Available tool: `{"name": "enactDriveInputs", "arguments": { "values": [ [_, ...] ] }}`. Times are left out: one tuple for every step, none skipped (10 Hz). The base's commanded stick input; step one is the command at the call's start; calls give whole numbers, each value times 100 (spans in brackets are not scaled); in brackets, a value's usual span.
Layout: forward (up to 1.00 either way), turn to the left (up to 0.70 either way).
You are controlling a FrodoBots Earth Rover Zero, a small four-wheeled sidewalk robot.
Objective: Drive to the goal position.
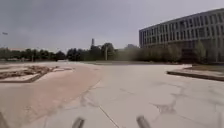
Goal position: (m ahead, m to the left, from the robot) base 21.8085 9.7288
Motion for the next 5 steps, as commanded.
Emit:
{"name": "enactDriveInputs", "arguments": {
  "values": [
    [70, 0],
    [70, 0],
    [70, 0],
    [70, 0],
    [70, 0]
  ]
}}
